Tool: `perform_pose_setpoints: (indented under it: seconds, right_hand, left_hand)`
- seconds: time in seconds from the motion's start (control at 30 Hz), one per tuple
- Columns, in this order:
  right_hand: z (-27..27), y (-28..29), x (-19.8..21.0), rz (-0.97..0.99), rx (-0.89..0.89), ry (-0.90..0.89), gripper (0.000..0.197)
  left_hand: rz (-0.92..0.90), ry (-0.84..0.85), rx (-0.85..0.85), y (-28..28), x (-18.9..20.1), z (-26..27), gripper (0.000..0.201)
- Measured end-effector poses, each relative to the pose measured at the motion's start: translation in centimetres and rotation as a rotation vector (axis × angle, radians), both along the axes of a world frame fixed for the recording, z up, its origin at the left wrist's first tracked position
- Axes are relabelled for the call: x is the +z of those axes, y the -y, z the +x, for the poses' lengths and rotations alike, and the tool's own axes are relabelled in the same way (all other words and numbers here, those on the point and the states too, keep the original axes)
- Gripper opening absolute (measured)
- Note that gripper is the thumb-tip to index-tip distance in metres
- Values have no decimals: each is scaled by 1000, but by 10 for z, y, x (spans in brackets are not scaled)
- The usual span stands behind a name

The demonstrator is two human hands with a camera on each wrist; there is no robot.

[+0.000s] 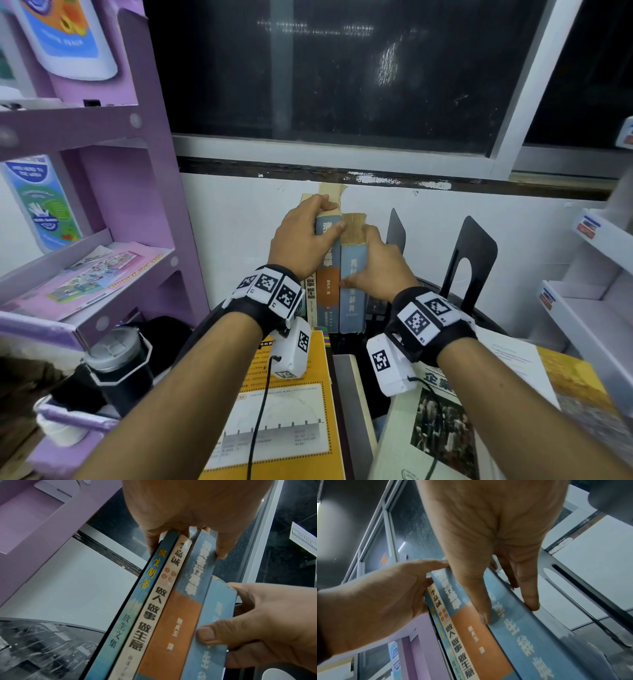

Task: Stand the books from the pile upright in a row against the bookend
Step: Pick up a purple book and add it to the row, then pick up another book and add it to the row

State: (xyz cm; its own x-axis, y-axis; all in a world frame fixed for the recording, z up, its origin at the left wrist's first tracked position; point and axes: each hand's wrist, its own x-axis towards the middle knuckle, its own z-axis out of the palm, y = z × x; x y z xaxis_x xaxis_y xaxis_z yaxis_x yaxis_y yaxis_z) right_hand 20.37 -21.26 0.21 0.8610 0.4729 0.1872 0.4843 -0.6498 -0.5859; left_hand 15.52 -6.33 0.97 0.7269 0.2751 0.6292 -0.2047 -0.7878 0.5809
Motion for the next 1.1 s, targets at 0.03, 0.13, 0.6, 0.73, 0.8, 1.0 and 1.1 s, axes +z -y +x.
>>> perform_pose_setpoints:
  seconds: [0.03, 0.13, 0.6, 0.73, 0.8, 1.0, 1.1]
  right_hand:
    - [0, 3, 1, 8, 10, -20, 105]
    - [0, 12, 6, 10, 48, -73, 107]
    - [-24, 49, 33, -83, 171, -129, 82]
    - [-33, 70, 43, -83, 153, -87, 74]
    - [-37, 84, 46, -81, 124, -77, 71]
    - [-44, 132, 51, -235, 98, -181, 66]
    - [-46, 157, 49, -320, 71, -236, 70]
  left_hand:
    - [4, -11, 1, 0, 0, 0, 30]
    - [14, -49, -14, 1, 3, -3, 33]
    - [96, 27, 82, 24, 18, -47, 35]
    - [106, 55, 77, 40, 18, -58, 33]
    - [84, 43, 38, 52, 17, -62, 32]
    - [19, -194, -194, 90, 13, -70, 32]
    - [32, -457, -280, 112, 11, -66, 40]
